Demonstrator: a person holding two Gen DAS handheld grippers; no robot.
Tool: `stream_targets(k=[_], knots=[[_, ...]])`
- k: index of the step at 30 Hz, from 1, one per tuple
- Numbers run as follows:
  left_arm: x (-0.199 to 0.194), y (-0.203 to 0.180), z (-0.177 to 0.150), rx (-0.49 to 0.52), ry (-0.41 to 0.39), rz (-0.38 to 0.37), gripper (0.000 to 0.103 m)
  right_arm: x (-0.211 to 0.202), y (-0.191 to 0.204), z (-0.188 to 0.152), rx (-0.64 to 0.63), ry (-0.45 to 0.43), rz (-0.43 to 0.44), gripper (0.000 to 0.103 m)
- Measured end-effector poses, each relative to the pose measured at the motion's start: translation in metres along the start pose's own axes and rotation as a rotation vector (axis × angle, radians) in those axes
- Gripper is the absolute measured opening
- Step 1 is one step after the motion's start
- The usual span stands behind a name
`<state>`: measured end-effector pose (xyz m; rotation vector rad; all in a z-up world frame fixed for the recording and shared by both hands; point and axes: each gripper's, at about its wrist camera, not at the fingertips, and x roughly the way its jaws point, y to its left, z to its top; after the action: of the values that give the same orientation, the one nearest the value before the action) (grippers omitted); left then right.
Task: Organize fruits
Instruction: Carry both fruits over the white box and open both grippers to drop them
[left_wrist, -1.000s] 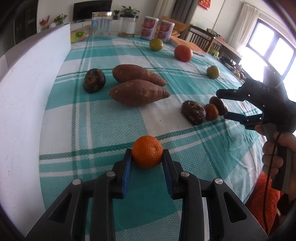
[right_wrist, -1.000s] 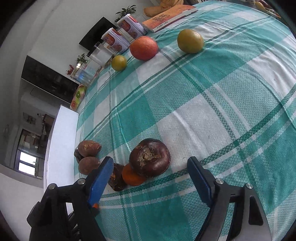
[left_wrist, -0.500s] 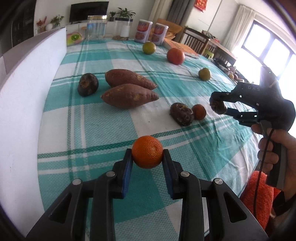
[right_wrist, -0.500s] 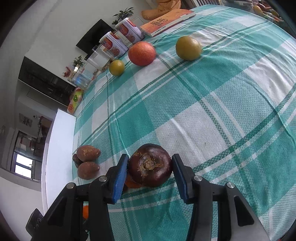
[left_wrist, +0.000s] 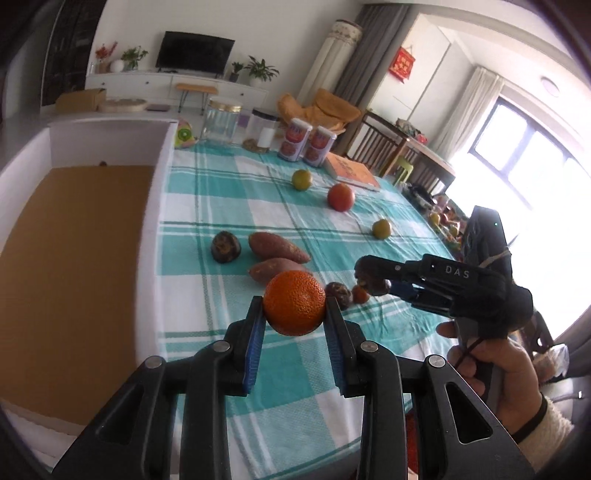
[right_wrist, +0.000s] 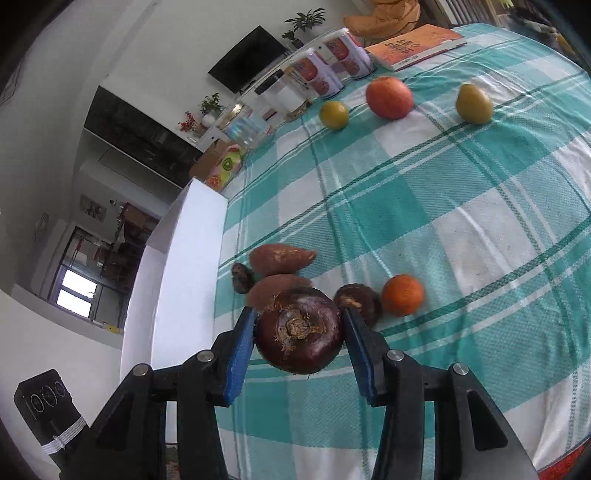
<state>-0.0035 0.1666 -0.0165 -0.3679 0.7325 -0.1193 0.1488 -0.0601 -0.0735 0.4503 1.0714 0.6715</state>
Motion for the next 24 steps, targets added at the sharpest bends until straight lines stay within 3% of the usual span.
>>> stream_targets(k=[3, 5, 7, 11, 12, 13, 15, 18, 20, 24], knots=[[-0.026, 0.042, 0.008, -0.042, -0.056, 0.159, 0.032, 0.025, 0.076, -0.015, -0.132, 0.068, 0.129, 0.048], [-0.033, 0.075, 0.005, -0.089, -0.056, 0.283, 0.032, 0.045, 0.12, -0.027, -0.209, 0.123, 0.201, 0.048], [-0.037, 0.105, -0.003, -0.146, -0.046, 0.361, 0.032, 0.066, 0.151, -0.038, -0.257, 0.174, 0.248, 0.048], [-0.042, 0.138, -0.02, -0.227, -0.031, 0.45, 0.034, 0.106, 0.176, -0.051, -0.312, 0.225, 0.233, 0.049], [-0.041, 0.141, -0.022, -0.231, -0.028, 0.464, 0.04, 0.112, 0.178, -0.053, -0.314, 0.233, 0.227, 0.054], [-0.042, 0.142, -0.023, -0.233, -0.029, 0.47, 0.053, 0.114, 0.177, -0.053, -0.302, 0.237, 0.229, 0.06], [-0.045, 0.138, -0.024, -0.229, -0.058, 0.479, 0.07, 0.109, 0.171, -0.049, -0.285, 0.211, 0.241, 0.061], [-0.043, 0.122, -0.018, -0.2, -0.098, 0.457, 0.074, 0.077, 0.164, -0.038, -0.311, 0.117, 0.214, 0.061], [-0.038, 0.108, -0.011, -0.18, -0.112, 0.395, 0.074, 0.053, 0.147, -0.03, -0.325, 0.042, 0.167, 0.061], [-0.023, 0.056, -0.01, -0.1, -0.109, 0.216, 0.081, -0.002, 0.09, -0.024, -0.372, -0.175, -0.075, 0.067]])
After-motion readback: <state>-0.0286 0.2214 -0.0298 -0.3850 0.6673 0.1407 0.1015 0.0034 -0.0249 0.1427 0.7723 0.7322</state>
